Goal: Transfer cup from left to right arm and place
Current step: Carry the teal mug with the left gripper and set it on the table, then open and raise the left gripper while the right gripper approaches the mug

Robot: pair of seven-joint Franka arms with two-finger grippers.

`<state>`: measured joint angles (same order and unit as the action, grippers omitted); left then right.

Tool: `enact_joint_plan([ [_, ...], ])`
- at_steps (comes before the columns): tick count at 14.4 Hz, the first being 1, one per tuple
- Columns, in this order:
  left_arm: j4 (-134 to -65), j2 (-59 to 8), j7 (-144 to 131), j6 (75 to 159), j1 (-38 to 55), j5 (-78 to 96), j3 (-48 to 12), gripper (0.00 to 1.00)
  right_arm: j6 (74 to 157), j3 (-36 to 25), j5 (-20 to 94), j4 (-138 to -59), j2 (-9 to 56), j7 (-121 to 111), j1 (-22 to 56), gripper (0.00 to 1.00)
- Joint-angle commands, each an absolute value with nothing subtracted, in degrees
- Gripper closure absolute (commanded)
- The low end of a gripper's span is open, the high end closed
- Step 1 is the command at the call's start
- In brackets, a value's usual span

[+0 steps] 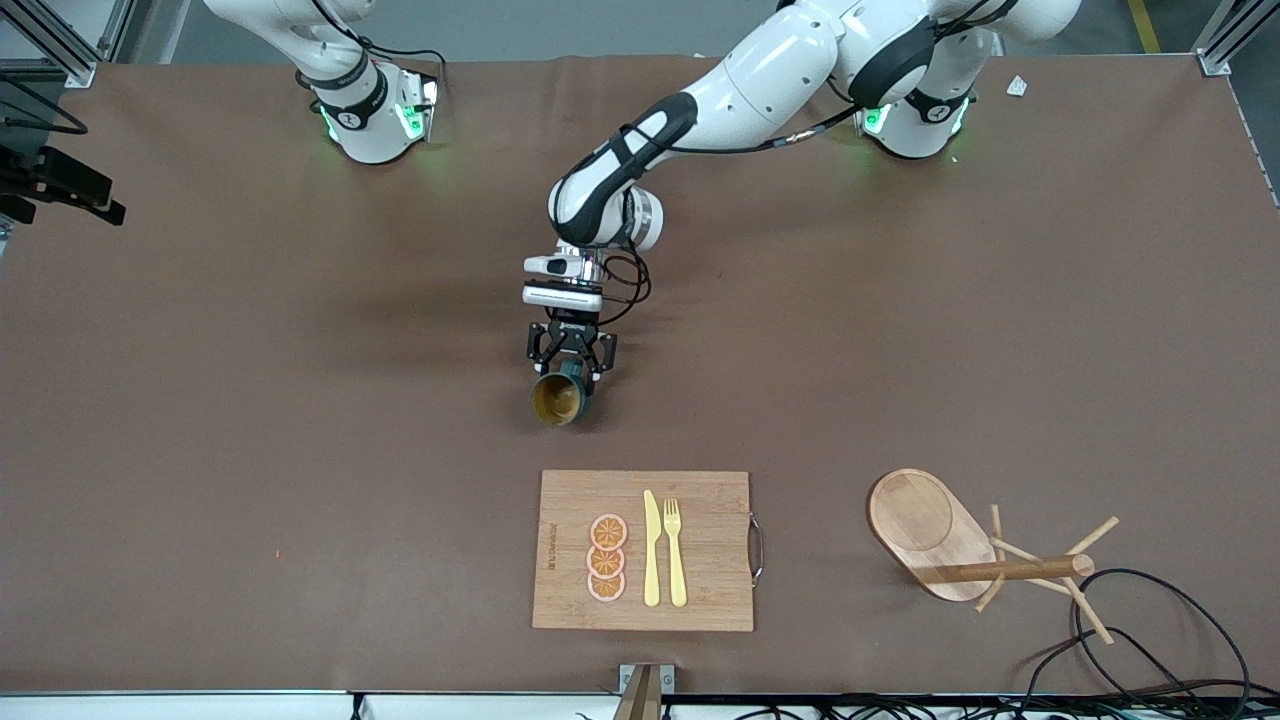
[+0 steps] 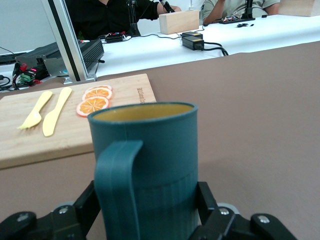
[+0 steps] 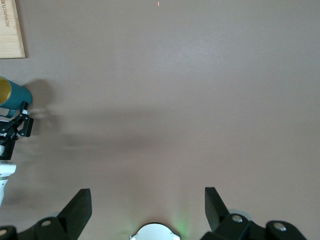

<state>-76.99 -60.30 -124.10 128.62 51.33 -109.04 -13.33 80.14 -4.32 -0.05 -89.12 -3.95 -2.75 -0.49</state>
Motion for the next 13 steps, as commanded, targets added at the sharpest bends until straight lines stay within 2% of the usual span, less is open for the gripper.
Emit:
enact_joint_plan([
  [1, -79.18, -59.86, -126.12, 128.06, 52.21, -110.39, -12.83, 0.00, 80.59, -3.96, 0.35, -89.03, -3.25, -2.81, -1.23, 0.00],
  [6, -83.92, -56.96, -130.78, 127.97, 53.09, -106.81, -15.29, 0.00, 82.26, -3.96, 0.18, -89.12, 1.74, -2.90, -1.32, 0.00],
  [9, -86.65, -51.79, -130.52, 127.36, 53.17, -96.80, -17.74, 0.00, 84.81, -3.96, 0.09, -89.12, 6.58, -2.99, -1.93, 0.00],
  [13, -91.30, -44.23, -130.34, 126.39, 53.09, -85.37, -19.77, 0.00, 86.30, -3.60, 0.79, -91.39, 7.47, 7.75, 2.44, 0.00],
])
